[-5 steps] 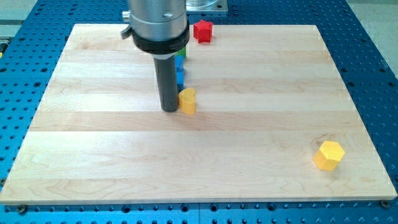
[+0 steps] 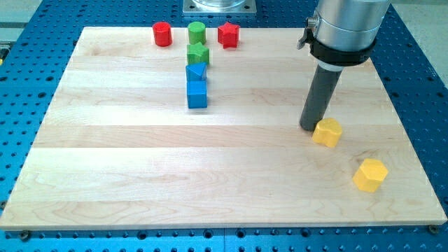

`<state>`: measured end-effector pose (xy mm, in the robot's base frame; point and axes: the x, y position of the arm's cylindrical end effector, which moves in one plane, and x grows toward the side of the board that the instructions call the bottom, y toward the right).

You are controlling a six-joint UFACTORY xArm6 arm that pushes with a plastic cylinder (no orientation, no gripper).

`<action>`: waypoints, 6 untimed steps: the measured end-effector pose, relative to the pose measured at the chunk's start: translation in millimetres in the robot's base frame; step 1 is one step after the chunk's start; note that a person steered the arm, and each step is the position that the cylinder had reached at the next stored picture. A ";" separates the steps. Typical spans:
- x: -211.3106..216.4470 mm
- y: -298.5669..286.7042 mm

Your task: Place the heart into the hexagon

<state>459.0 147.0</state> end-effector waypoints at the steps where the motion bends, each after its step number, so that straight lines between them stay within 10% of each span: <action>1: 0.0 0.0; 6: 14.4 -7.2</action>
